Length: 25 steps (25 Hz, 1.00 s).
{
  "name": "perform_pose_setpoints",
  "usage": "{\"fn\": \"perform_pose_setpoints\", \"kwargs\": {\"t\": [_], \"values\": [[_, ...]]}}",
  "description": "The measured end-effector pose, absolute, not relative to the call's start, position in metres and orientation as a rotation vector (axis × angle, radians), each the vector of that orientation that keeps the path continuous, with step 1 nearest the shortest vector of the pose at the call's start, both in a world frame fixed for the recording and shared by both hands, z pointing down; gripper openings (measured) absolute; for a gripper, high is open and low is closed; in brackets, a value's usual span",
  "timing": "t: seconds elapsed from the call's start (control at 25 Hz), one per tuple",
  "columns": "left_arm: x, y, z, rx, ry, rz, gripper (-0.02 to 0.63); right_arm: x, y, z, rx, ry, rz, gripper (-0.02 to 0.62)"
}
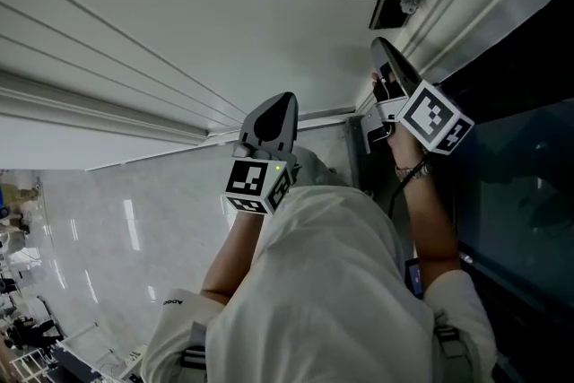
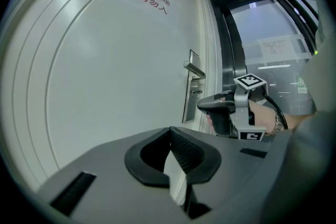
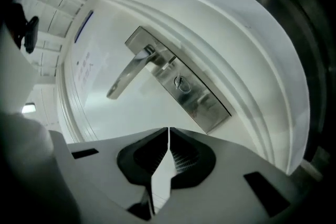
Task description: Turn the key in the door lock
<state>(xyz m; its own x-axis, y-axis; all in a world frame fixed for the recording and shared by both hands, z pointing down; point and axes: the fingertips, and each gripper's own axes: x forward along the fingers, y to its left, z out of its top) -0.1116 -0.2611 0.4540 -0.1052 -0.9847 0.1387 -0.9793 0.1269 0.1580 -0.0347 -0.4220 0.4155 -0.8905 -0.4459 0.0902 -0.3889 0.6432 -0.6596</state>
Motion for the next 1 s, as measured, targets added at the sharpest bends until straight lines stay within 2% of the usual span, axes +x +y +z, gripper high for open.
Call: {"fn": "perform_pose_setpoints", "kwargs": {"t": [0.32, 0.68, 1.0], "values": [[-0.113, -0.259, 0.468, 1.929, -2.186, -0.02, 0.009, -0.033, -0.383, 0.458, -0.796, 3.012, -0.749, 0.014], [-0.107, -0.248, 0.492, 1.905, -2.192, 0.022, 0.009, -0.041, -0.338, 0.49, -0.639, 3.21, -0.412, 0.006], [-0.092, -0.239, 0.513, 1.913, -2.196, 0.097, 0.009, -0.02, -0.309, 0.53, -0.569, 3.24, -0.5, 0.006]]}}
